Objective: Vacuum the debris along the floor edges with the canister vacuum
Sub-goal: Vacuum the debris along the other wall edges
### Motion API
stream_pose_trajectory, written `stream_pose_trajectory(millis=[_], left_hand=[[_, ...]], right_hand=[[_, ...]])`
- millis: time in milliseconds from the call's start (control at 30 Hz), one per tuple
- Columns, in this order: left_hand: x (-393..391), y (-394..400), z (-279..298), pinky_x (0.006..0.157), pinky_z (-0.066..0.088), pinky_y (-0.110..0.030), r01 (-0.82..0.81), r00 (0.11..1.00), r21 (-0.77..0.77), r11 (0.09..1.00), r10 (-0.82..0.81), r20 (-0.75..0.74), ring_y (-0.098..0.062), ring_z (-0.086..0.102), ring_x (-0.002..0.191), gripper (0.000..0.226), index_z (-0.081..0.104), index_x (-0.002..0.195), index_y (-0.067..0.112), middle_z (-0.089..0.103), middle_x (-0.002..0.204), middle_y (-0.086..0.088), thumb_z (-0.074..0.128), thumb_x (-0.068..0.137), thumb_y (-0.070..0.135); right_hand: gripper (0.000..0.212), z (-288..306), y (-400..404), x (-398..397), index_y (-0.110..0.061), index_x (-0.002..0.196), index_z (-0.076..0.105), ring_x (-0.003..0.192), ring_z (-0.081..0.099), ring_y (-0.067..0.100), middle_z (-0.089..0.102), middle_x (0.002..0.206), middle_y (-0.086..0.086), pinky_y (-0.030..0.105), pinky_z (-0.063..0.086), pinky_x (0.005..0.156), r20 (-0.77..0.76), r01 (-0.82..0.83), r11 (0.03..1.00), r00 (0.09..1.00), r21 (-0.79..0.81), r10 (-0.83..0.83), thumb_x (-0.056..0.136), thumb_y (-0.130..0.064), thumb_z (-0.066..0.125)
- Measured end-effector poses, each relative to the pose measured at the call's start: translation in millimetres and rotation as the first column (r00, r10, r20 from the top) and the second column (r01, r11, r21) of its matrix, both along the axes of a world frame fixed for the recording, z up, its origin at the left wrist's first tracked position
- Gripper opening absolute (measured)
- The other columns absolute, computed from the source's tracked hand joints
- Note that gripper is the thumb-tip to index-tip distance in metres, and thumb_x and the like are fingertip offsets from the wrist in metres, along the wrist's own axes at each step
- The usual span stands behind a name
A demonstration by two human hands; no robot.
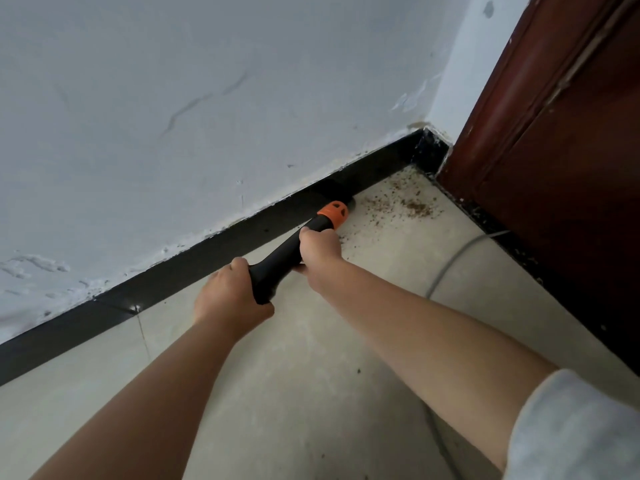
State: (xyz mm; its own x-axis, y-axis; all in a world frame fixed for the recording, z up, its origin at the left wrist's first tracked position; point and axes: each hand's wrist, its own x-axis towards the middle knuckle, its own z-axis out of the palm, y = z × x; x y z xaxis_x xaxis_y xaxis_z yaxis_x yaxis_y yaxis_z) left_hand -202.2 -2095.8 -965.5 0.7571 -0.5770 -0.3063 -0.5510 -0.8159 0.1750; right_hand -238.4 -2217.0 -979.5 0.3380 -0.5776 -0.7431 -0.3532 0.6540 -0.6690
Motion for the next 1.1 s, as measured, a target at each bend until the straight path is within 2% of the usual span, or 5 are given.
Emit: stream_pose_trajectory(millis=[233,400,633,900,1100], left_hand=[[-1.0,-42.0,2.7,0.065,0.04,-0.03,-0.01,0.999,0.065,0.998,0.012,-0.036,-0.021,0.046,0.081,0.043,0.043,0.103,0.011,0.046,0.089,-0.001,0.068,0.074,0.03],[-4.4,-68.5,4.5,0.066,0.04,-0.03,0.025,0.998,0.065,0.998,-0.021,-0.056,-0.02,0.046,0.081,0.043,0.04,0.099,0.013,0.046,0.09,0.0,0.069,0.073,0.029],[-16.1,-113.3,-10.1,0.067,0.039,-0.03,0.06,0.995,0.026,0.998,-0.058,-0.078,-0.019,0.043,0.082,0.043,0.035,0.093,0.016,0.044,0.088,0.001,0.069,0.073,0.032],[-21.0,-142.8,-16.3,0.065,0.041,-0.031,0.075,0.991,-0.025,0.997,-0.077,-0.107,-0.018,0.044,0.082,0.043,0.035,0.093,0.016,0.036,0.074,0.006,0.07,0.073,0.03],[-24.3,-148.2,-19.5,0.063,0.036,-0.028,0.056,0.989,-0.048,0.997,-0.062,-0.138,-0.018,0.044,0.083,0.043,0.034,0.092,0.015,0.041,0.081,0.003,0.07,0.074,0.027]], right_hand=[[0.044,3.8,-40.7,-0.9,-0.003,0.135,0.034,0.112,0.054,0.037,0.051,0.128,0.019,0.047,0.05,0.092,-0.042,-0.015,1.0,0.999,0.002,0.015,0.094,-0.012,0.048],[0.044,1.9,-66.8,-6.3,-0.003,0.135,0.035,0.111,0.054,0.037,0.05,0.126,0.019,0.048,0.051,0.09,-0.035,0.027,1.0,0.999,0.015,-0.026,0.093,-0.011,0.049],[0.041,-6.5,-112.6,-21.2,-0.003,0.133,0.036,0.11,0.053,0.036,0.05,0.125,0.018,0.048,0.05,0.092,-0.041,0.053,0.998,0.998,-0.036,-0.055,0.095,-0.011,0.047],[0.039,-10.2,-140.8,-28.6,-0.004,0.132,0.036,0.109,0.053,0.036,0.049,0.125,0.018,0.05,0.051,0.089,-0.015,0.089,0.995,0.996,-0.049,-0.09,0.095,-0.011,0.046],[0.042,-6.6,-141.8,-31.2,-0.004,0.135,0.034,0.11,0.053,0.036,0.049,0.127,0.017,0.049,0.051,0.09,-0.03,0.088,0.994,0.995,-0.065,-0.09,0.096,-0.012,0.046]])
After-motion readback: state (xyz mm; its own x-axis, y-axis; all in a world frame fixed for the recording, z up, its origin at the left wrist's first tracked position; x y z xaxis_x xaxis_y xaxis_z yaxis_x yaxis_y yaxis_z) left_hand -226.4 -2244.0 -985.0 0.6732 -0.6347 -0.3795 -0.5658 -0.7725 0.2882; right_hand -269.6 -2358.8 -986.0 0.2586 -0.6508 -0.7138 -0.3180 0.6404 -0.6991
